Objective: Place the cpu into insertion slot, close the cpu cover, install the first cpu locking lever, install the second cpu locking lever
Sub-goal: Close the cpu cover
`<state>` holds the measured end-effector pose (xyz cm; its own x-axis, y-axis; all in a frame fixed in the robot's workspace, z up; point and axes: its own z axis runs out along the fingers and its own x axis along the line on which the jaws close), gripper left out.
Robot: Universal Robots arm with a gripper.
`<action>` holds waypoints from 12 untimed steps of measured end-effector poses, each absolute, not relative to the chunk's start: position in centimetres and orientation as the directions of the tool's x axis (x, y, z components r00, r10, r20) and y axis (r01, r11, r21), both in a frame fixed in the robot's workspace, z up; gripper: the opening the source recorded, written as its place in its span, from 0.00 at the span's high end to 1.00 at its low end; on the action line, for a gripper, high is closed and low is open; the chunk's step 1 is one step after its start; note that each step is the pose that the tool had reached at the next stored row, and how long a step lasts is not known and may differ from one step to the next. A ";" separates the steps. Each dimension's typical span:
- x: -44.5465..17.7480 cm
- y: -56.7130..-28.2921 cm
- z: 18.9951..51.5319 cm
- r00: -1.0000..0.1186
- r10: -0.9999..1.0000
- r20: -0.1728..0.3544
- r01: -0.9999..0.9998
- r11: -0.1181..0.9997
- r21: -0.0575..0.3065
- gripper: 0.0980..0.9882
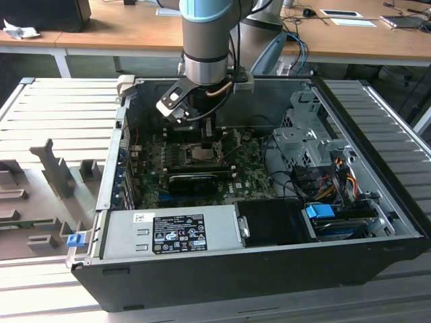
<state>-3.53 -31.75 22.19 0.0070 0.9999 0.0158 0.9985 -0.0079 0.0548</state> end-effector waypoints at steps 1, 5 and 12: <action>-3.5 -31.7 22.3 0.007 1.000 0.016 0.998 -0.008 0.055 0.99; -3.5 -31.7 23.1 0.007 1.000 0.013 0.998 -0.008 0.054 0.99; -3.5 -31.7 24.3 0.007 1.000 0.013 0.998 -0.008 0.054 0.99</action>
